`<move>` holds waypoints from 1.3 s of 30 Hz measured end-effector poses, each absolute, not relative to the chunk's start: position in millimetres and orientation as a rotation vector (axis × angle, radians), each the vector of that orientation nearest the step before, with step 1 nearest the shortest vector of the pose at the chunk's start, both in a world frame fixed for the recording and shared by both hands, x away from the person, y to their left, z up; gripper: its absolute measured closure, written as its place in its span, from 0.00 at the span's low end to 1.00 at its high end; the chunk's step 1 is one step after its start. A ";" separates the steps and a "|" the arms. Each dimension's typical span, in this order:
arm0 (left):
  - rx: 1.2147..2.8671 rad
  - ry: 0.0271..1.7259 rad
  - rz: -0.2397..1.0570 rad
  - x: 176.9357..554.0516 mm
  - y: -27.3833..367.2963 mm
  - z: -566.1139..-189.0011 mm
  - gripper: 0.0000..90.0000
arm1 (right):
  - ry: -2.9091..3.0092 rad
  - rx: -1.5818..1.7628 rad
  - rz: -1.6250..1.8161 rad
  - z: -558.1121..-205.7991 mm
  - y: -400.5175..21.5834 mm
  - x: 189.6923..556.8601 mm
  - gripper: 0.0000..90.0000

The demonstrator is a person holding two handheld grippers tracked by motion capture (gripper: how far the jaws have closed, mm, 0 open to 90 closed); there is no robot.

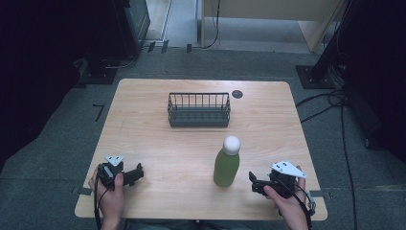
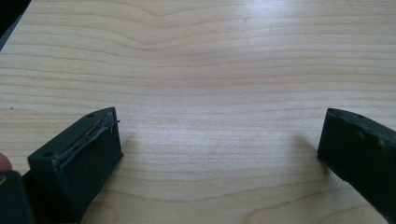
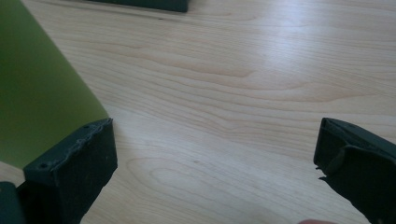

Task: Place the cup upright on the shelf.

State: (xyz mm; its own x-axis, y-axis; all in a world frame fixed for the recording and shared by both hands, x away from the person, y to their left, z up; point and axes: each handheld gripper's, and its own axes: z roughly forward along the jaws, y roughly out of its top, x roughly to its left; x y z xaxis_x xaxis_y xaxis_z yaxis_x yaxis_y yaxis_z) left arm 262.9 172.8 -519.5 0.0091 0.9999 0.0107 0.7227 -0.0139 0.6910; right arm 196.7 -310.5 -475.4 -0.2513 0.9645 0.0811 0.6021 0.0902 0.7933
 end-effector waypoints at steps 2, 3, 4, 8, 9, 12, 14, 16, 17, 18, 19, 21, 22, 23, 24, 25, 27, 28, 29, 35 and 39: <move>1.789 1.765 0.719 262.9 172.8 -519.5 0.00 | 1.910 1.532 1.026 -475.2 -308.9 196.6 0.00; 1.789 1.765 0.718 262.9 172.8 -519.4 0.00 | 1.912 1.531 1.034 -474.9 -306.9 196.6 0.00; 1.789 1.765 0.719 262.9 172.8 -519.5 0.00 | 1.914 1.528 1.037 -474.8 -305.6 196.5 0.00; 1.789 1.765 0.719 262.9 172.8 -519.5 0.00 | 1.931 1.509 1.043 -473.9 -298.9 194.7 0.00; 1.789 1.765 0.719 262.9 172.8 -519.5 0.00 | 1.935 1.504 1.049 -473.4 -297.4 194.0 0.00; 1.789 1.765 0.719 262.9 172.8 -519.5 0.00 | 1.946 1.489 1.065 -471.6 -292.2 191.8 0.00; 1.789 1.765 0.719 262.9 172.8 -519.5 0.00 | 1.956 1.475 1.077 -470.4 -288.4 190.2 0.00; 1.789 1.765 0.719 262.9 172.8 -519.4 0.00 | 1.967 1.459 1.090 -469.5 -284.4 188.8 0.00; 1.789 1.765 0.719 262.9 172.8 -519.5 0.00 | 1.974 1.453 1.095 -469.0 -282.6 188.1 0.00; 1.789 1.765 0.719 262.9 172.8 -519.5 0.00 | 1.979 1.443 1.101 -468.6 -281.0 187.7 0.00; 1.789 1.765 0.719 262.9 172.8 -519.5 0.00 | 1.984 1.441 1.110 -468.1 -279.4 187.2 0.00; 1.789 1.765 0.719 262.9 172.8 -519.5 0.00 | 1.993 1.432 1.127 -467.2 -277.3 186.5 0.00; 1.789 1.765 0.719 262.9 172.8 -519.5 0.00 | 1.998 1.426 1.142 -466.8 -276.7 186.2 0.00; 1.789 1.765 0.719 262.9 172.8 -519.5 0.00 | 2.003 1.416 1.159 -466.4 -276.1 186.0 0.00; 1.789 1.765 0.719 262.9 172.8 -519.5 0.00 | 2.007 1.413 1.169 -466.0 -274.8 185.9 0.00; 1.789 1.765 0.719 262.9 172.8 -519.4 0.00 | 2.007 1.413 1.169 -466.0 -274.8 185.9 0.00; 1.789 1.765 0.719 262.9 172.8 -519.4 0.00 | 2.019 1.403 1.180 -465.7 -272.5 185.9 0.00; 1.789 1.765 0.719 262.9 172.8 -519.5 0.00 | 2.027 1.393 1.182 -465.4 -271.2 185.9 0.00; 1.789 1.765 0.719 262.9 172.8 -519.5 0.00 | 2.034 1.385 1.185 -465.1 -269.6 185.9 0.00; 1.789 1.765 0.719 262.9 172.8 -519.4 0.00 | 2.060 1.351 1.209 -462.4 -259.9 186.8 0.00; 1.789 1.765 0.719 263.0 172.8 -519.5 0.00 | 2.056 1.340 1.233 -460.6 -253.5 187.4 0.00</move>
